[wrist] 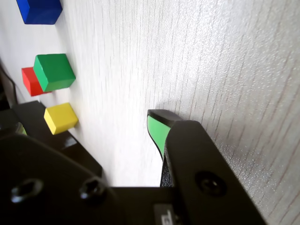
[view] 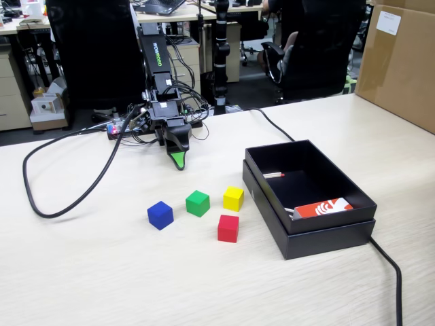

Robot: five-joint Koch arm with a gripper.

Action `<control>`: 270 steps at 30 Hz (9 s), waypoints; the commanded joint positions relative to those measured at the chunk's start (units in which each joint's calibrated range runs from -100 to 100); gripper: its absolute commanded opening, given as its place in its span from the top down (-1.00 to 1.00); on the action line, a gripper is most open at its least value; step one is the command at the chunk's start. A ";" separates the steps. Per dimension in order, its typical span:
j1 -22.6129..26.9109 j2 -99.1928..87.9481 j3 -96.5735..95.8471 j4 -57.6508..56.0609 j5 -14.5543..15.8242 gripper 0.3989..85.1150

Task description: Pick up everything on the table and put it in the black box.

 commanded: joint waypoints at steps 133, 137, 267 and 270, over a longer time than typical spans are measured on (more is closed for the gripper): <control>-1.27 73.55 113.74 -65.75 -4.30 0.90; 5.67 71.49 117.46 -66.18 -1.32 0.90; 6.64 107.63 126.89 -69.12 -0.54 -0.11; 6.89 109.93 126.98 -69.12 -0.54 -0.11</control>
